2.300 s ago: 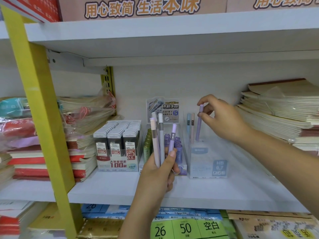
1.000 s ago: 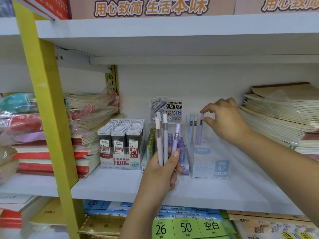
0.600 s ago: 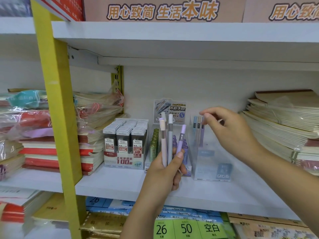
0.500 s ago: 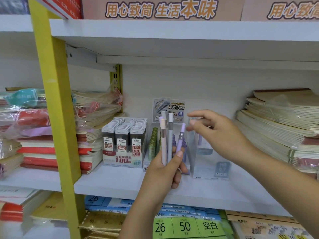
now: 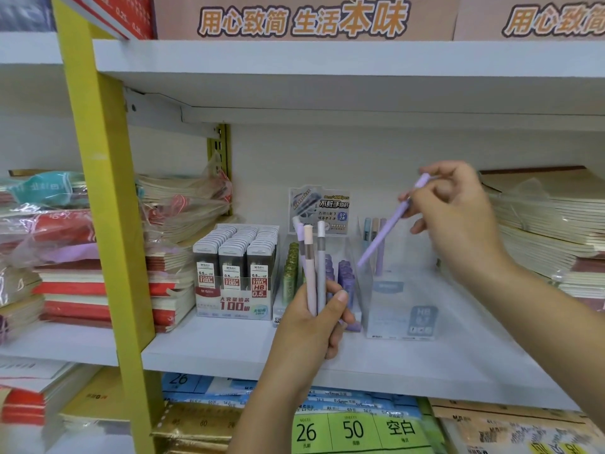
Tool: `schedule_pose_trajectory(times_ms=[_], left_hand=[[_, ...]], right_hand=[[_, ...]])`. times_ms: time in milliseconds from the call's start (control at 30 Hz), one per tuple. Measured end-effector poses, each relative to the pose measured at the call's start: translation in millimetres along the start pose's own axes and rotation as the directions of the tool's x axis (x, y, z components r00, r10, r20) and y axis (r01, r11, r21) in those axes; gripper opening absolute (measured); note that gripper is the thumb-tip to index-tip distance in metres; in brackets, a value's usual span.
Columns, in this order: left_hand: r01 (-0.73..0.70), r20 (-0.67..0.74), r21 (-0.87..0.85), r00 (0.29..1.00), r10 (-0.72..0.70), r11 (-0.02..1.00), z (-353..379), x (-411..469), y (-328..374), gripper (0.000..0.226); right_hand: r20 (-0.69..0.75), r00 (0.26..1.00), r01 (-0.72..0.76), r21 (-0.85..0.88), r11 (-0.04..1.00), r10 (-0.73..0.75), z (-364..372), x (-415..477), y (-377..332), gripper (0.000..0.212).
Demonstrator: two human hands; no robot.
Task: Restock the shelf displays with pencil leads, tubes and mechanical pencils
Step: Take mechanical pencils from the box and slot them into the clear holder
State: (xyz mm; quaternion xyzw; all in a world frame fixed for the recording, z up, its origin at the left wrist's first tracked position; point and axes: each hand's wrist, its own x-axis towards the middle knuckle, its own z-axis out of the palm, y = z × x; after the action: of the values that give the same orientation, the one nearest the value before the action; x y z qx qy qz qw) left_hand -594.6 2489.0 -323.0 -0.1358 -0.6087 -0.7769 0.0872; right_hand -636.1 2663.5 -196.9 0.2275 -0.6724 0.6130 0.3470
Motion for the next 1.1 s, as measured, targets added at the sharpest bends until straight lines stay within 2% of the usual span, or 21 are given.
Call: schedule_pose_trajectory(times_ms=[133, 200, 267, 467, 533, 700, 833, 933, 1100], left_hand=[[0.016, -0.02, 0.01, 1.0, -0.015, 1.0, 1.4, -0.5, 0.1, 0.01], [0.01, -0.035, 0.006, 0.999, -0.01, 1.0, 2.7, -1.5, 1.3, 0.015], [0.006, -0.048, -0.006, 0.999, -0.006, 1.0, 3.9, -2.3, 2.9, 0.022], [0.031, -0.079, 0.013, 0.996, -0.03, 0.999, 5.9, -1.7, 3.5, 0.022], [0.037, -0.087, 0.028, 0.996, -0.035, 0.999, 6.5, -1.6, 3.4, 0.023], [0.037, -0.097, 0.035, 0.995, -0.033, 0.999, 5.4, -1.7, 3.4, 0.025], [0.041, -0.098, 0.042, 0.995, -0.037, 0.998, 5.9, -1.9, 3.2, 0.025], [0.038, -0.099, 0.048, 0.995, -0.033, 0.998, 5.6, -1.5, 3.2, 0.026], [0.033, -0.096, 0.051, 0.995, -0.028, 0.998, 5.4, -2.4, 3.6, 0.028]], right_hand=[[0.038, 0.987, 0.16, -0.307, 0.938, -0.156, -9.5, 13.1, 14.1, 0.026], [0.128, 0.974, 0.226, -0.472, 0.852, -0.188, -10.2, 16.0, 25.8, 0.021], [0.235, 0.957, 0.278, -0.562, 0.779, -0.172, -10.6, 16.2, 35.9, 0.021], [0.36, 0.927, 0.32, -0.619, 0.717, -0.103, -10.0, 10.9, 52.3, 0.021], [0.365, 0.926, 0.312, -0.608, 0.73, -0.092, -9.1, 9.4, 55.1, 0.018], [0.352, 0.933, 0.282, -0.58, 0.765, -0.077, -9.0, 9.6, 56.1, 0.029], [0.367, 0.93, 0.263, -0.585, 0.767, -0.039, -9.7, 12.9, 58.7, 0.024], [0.394, 0.917, 0.325, -0.659, 0.679, -0.057, -7.8, 18.6, 59.2, 0.013], [0.385, 0.921, 0.348, -0.742, 0.573, -0.06, -4.9, 24.7, 56.4, 0.014]])
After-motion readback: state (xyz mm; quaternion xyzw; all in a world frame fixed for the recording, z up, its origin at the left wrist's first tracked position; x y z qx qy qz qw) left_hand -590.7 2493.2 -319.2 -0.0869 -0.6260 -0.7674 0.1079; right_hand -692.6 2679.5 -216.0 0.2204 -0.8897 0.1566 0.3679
